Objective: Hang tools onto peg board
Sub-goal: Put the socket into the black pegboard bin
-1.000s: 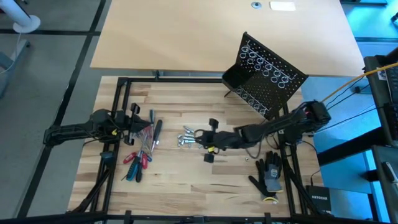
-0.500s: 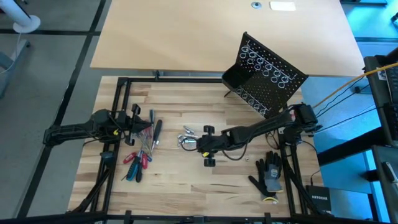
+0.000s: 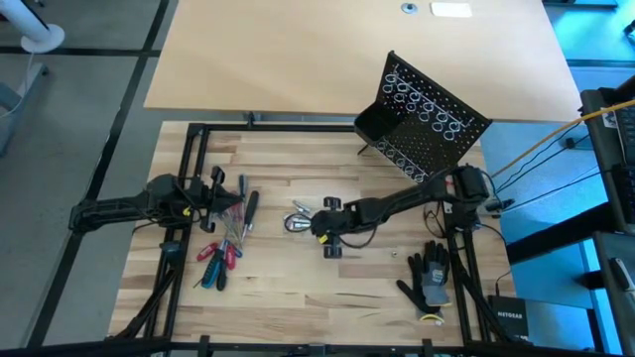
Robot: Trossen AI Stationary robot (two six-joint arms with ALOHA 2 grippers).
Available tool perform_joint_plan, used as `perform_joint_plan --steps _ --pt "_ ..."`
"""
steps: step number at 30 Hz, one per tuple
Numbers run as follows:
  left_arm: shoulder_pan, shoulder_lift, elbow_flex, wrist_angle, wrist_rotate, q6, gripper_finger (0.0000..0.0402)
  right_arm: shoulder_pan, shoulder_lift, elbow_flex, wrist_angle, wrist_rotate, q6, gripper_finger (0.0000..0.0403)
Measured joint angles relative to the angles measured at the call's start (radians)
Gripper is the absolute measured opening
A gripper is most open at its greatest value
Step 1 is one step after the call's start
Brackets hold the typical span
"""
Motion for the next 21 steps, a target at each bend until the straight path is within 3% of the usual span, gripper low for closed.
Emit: perform_joint_plan --steps 6,14,21 --pt "0.000 0.000 0.000 -0.018 0.000 -0.012 0.0001 -0.004 0.000 -0.003 0.013 -0.049 -0.058 0.0156" --pt "0.000 0.000 0.000 -0.025 0.000 -0.012 0.0001 -0.004 0.062 -0.006 0.017 -0.031 -0.061 0.0153" --pt "0.001 0.000 0.000 -0.035 -0.002 0.006 0.0001 -0.002 0.078 -0.003 0.020 -0.022 -0.058 0.0095"
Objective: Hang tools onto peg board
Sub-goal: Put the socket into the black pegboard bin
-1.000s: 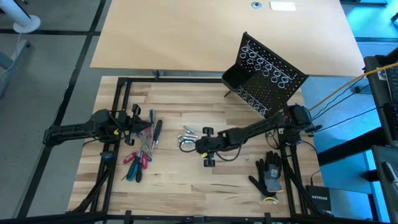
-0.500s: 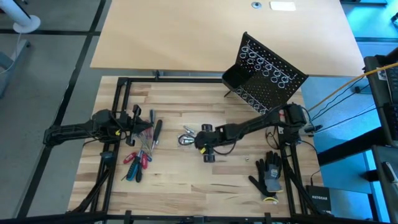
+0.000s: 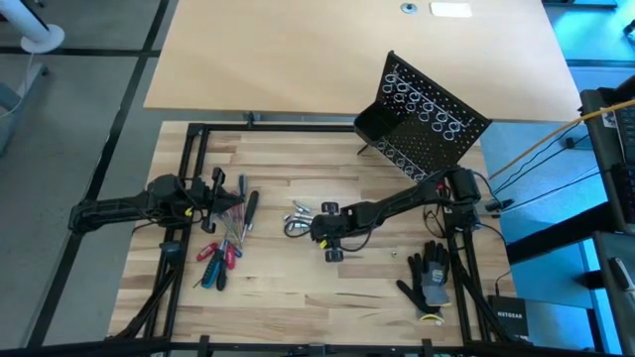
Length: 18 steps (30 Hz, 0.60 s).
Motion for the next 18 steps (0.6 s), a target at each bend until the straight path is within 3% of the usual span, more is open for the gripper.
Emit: perform_joint_plan --steps 4,10,18 --pt "0.000 0.000 0.000 -0.006 0.000 0.010 0.0001 0.000 0.001 -0.001 0.009 0.021 0.000 0.0062" --pt "0.000 0.000 0.000 -0.005 -0.001 0.010 0.0001 -0.001 -0.014 -0.004 0.024 0.041 0.043 0.0074" --pt "0.000 0.000 0.000 -0.005 -0.002 -0.003 0.0001 -0.002 -0.184 -0.005 -0.004 0.148 0.048 0.0064"
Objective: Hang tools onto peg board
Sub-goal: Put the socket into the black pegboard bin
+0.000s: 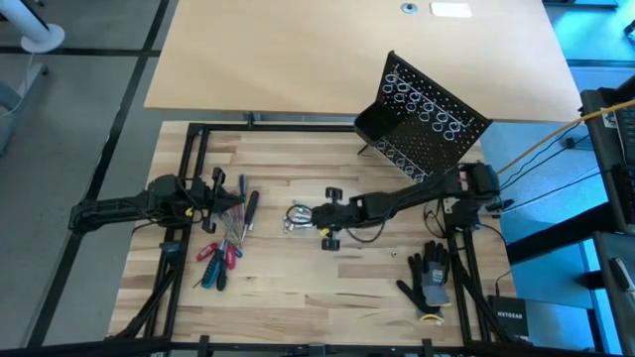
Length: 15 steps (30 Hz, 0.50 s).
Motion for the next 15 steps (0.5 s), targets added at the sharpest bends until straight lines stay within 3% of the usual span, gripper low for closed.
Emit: perform_joint_plan --steps 7,15 --pt "0.000 0.000 0.000 0.000 0.000 -0.013 0.0001 0.000 -0.168 0.000 -0.004 0.187 0.000 0.0074" --pt "0.000 0.000 0.000 0.000 0.000 -0.015 0.0001 0.000 -0.258 0.001 0.001 0.581 0.000 0.0069"
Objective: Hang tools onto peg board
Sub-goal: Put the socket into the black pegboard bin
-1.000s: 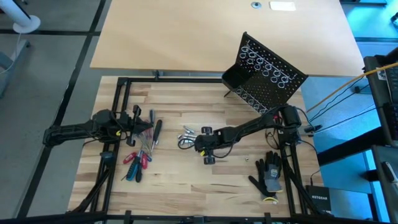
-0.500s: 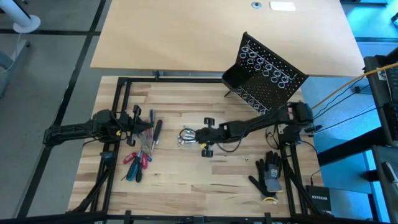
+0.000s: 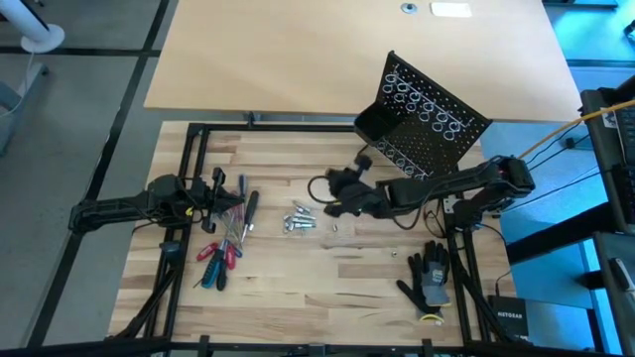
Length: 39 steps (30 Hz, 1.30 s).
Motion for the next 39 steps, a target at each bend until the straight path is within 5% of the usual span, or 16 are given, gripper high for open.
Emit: perform_joint_plan --steps 11,23,39 --pt "0.000 0.000 0.000 0.000 0.000 0.000 0.0001 -0.009 -0.003 0.000 0.051 0.400 -0.003 0.0070" --pt "0.000 0.000 0.000 0.000 0.000 0.000 0.0001 -0.153 -0.008 0.001 0.185 0.431 -0.002 0.0071" --pt "0.000 0.000 0.000 -0.009 0.001 -0.030 0.0001 -0.241 -0.008 0.001 0.124 0.514 0.019 0.0071"
